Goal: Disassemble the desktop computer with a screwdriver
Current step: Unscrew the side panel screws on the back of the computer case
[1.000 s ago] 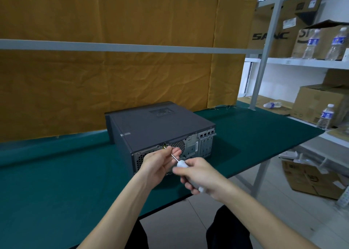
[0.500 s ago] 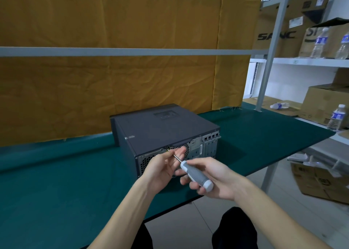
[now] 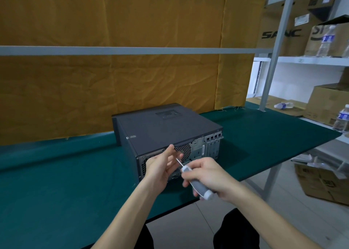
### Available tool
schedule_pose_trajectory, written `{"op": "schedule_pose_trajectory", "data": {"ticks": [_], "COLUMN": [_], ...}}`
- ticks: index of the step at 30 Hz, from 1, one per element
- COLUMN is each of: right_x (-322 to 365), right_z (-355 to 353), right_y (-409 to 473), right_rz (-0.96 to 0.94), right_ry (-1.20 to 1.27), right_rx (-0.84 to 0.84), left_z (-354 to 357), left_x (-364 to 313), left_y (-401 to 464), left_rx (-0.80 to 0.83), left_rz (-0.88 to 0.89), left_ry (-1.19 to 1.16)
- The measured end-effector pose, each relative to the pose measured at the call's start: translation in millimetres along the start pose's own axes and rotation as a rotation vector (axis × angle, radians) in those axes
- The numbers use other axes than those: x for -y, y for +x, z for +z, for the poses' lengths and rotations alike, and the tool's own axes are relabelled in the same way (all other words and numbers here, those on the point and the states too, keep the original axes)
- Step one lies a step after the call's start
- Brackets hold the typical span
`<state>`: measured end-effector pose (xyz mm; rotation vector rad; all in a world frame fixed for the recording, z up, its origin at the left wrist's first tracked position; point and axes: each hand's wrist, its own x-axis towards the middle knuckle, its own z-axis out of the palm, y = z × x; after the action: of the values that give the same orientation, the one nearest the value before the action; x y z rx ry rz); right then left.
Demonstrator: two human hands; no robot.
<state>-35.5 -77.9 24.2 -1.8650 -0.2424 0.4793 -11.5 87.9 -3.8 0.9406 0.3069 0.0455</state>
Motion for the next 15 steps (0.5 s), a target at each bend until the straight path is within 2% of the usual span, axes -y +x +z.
{"op": "schedule_pose_trajectory", "data": {"ticks": [2, 3, 4, 6, 7, 8, 10, 13, 15], "right_x": [-6, -9, -10, -6, -5, -4, -2, -1, -4], "right_z": [3, 3, 0, -7, -10, -13, -12, -3, 1], "right_y": [5, 6, 7, 2, -1, -2, 0, 2, 3], "right_rz": [-0.128, -0.125, -0.063, 0.147, 0.209, 0.226, 0.156, -0.016, -0.085], "right_ry": [-0.384, -0.362, -0.168, 0.346, 0.455, 0.461, 0.300, -0.310, -0.476], "right_rx": [-0.248, -0.257, -0.181, 0.123, 0.229, 0.283, 0.219, -0.065, -0.175], "left_z": [3, 5, 6, 6, 6, 4, 2, 3, 6], "left_x": [1, 1, 0, 1, 2, 2, 2, 2, 2], "left_y": [2, 2, 2, 4, 5, 5, 5, 4, 4], "left_rx": [-0.027, -0.024, -0.012, 0.026, 0.042, 0.052, 0.040, -0.036, -0.094], "left_rz": [0.025, 0.014, -0.005, -0.029, -0.033, -0.036, -0.048, -0.055, -0.091], "left_ry": [0.030, 0.010, -0.026, -0.093, -0.114, -0.125, -0.131, -0.115, -0.139]}}
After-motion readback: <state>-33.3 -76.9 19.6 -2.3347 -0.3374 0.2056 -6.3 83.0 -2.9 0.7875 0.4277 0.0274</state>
